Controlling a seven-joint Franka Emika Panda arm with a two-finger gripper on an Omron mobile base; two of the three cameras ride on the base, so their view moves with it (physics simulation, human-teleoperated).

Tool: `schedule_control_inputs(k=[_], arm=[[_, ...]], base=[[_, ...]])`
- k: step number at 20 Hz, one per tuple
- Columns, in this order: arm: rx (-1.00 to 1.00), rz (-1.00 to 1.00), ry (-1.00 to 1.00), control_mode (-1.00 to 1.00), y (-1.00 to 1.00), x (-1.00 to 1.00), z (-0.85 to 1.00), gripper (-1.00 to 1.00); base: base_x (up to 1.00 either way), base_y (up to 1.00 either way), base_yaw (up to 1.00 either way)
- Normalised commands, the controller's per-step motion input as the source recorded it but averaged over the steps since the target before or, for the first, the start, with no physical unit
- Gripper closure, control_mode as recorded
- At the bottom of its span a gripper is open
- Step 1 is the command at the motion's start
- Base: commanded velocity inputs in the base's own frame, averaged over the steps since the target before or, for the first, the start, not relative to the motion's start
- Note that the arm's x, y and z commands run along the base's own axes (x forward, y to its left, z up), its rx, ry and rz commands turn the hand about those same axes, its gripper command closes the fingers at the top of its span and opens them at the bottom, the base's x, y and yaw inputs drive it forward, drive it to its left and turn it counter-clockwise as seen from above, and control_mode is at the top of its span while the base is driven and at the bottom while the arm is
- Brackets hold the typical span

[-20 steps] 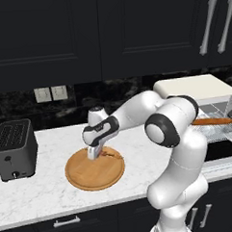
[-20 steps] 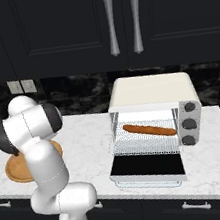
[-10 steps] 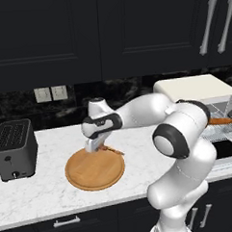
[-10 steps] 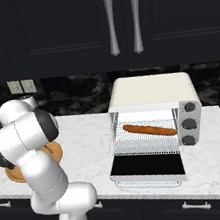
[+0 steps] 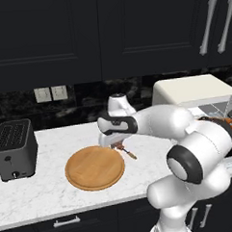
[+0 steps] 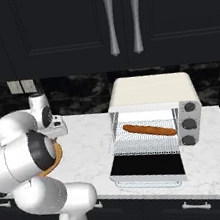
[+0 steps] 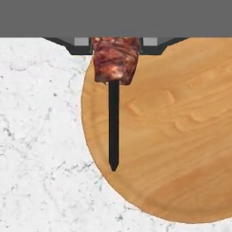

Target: Pick up the kebab skewer and baguette bread, and place them inside the toaster oven. Close the toaster oven door and start by setting the timer.

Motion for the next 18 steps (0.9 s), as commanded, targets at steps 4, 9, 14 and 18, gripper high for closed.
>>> schedule_control_inputs(k=[4,9,14,18], arm=[[0.00,-0.57,0.00,-1.00,-0.34,-0.34,0.16,1.00],[0.00,-0.64,0.00,-1.00,-0.23,-0.26,0.05,1.00],[0.00,-0.61,0.00,-1.00,-0.29,-0.09,0.33,1.00],[0.02,-0.48,0.00,-1.00,-0.04,-0.14,0.46,1.00]], base=[[0.00,0.00,0.00],[0.00,0.00,0.00],[0.00,0.00,0.00],[0.00,0.00,0.00]])
